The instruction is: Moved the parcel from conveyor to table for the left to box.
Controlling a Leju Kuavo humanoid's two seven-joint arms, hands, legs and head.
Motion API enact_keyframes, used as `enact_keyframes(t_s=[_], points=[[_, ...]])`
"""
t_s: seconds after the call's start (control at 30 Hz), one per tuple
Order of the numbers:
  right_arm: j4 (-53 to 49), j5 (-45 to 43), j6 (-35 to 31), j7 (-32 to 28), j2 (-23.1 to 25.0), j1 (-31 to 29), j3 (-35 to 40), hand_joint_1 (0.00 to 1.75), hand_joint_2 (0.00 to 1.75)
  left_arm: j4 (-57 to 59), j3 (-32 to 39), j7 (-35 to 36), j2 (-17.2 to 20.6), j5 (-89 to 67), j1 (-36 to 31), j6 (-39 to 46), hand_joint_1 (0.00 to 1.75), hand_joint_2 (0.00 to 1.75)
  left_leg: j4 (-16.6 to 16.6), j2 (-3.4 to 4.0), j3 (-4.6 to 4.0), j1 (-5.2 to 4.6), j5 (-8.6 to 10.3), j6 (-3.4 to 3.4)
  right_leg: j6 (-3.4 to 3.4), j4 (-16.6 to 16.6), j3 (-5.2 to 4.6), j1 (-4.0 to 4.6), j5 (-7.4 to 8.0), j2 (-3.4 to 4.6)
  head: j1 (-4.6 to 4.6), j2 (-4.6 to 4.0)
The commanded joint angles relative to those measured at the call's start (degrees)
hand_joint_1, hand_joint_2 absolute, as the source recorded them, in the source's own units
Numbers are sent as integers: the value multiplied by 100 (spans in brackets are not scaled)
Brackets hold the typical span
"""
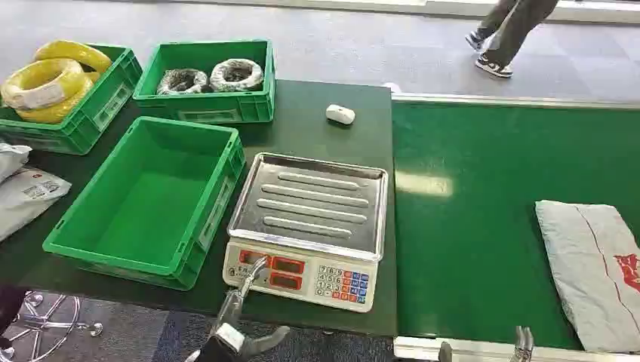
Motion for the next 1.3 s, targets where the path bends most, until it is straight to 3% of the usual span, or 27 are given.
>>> enact_keyframes(t_s=[0.03,0.13,0.23,0.3,0.33,0.37,0.4,0.5,0.6,0.63,0.73,0.83,0.9,1.0,1.13,1.2,1.3], points=[[-947,-57,-37,17,-266,636,-243,0,175,-182,138,13,32,68,147,195,0,175,-2,2,-3,-3,-1,6,-7,-1,0,-1,-1,-6,0,0],[-1472,395,-37,17,-204,592,-567,0,175,-284,337,42,-4,-147,218,669,0,175,-5,8,-2,-3,1,5,-10,-2,-2,0,2,-2,2,0],[-2014,495,-37,17,-333,590,-1034,0,175,-922,501,496,95,-340,451,833,0,175,-2,9,-7,-7,3,8,-13,2,-11,-4,3,-4,0,0],[-2166,700,-37,17,-437,518,-1439,0,175,-1227,642,755,99,-406,574,781,0,175,-2,12,-8,-8,2,9,-12,2,-12,-4,4,-1,0,0],[-2234,1117,123,275,-560,441,-1838,0,175,-1495,848,1009,41,180,734,344,0,175,-1,8,-4,-4,0,8,-9,0,-6,-1,2,-3,2,0],[-2394,949,477,650,-715,263,-2237,0,175,-1752,1084,1101,18,612,907,144,0,175,-7,10,0,-5,2,11,-12,-8,-2,-1,5,-5,0,0],[-2346,857,1375,1222,-966,-68,-2942,0,175,-2120,1343,960,-193,842,1169,156,0,175,0,9,-3,-6,-1,11,-6,-3,-3,-3,2,-2,2,0],[-1526,1309,2931,1439,-1433,-1014,-4381,0,175,-2728,1405,1054,-279,973,1440,351,0,175,0,21,-5,-7,-3,13,-1,-5,2,-5,6,11,-4,0],[110,1821,3738,1801,-2447,-1710,-5073,0,175,-3058,1487,911,-123,1070,1527,370,0,175,-3,26,3,-6,0,14,2,-23,8,-4,14,17,2,0],[275,1843,3773,1730,-2530,-1787,-5132,0,175,-3078,1507,913,-108,1090,1536,355,0,175,-8,28,7,-7,3,17,-1,-32,12,-4,19,16,0,0],[810,2000,4092,2061,-2856,-1935,-5128,0,175,-3129,1565,812,-88,1231,1549,292,0,175,-1,6,12,-17,-2,18,5,-24,13,-15,12,-1,4,0],[2341,2460,4406,2736,-3832,-2320,-4650,0,175,-3148,1553,771,35,1379,1556,281,0,175,-11,20,13,-14,0,19,-1,-32,17,-11,21,10,0,0],[3394,2582,4371,2840,-4299,-2701,-4293,0,175,-3072,1527,739,75,1478,1529,278,0,175,-12,39,15,-12,-1,22,-1,-36,16,-8,27,27,-4,0],[3871,2589,4162,2828,-4450,-2934,-4071,0,175,-3036,1515,718,71,1500,1503,290,0,175,-14,46,16,-11,1,23,2,-37,18,-7,31,37,-2,0],[5149,2331,4193,2796,-4921,-3747,-2963,0,175,-3131,1598,652,87,1571,1513,261,0,175,-4,34,22,-14,-3,18,4,-23,20,-11,21,29,-2,0],[5310,2187,4031,2845,-4999,-3979,-2590,0,175,-3189,1649,669,74,1561,1554,233,0,175,-21,62,26,-14,5,21,-7,-38,19,-9,38,49,-4,0],[5215,1918,3787,2740,-5015,-3994,-2416,0,175,-3204,1696,674,35,1542,1591,244,0,175,-8,39,19,-14,0,17,-1,-21,21,-11,25,32,0,0]])
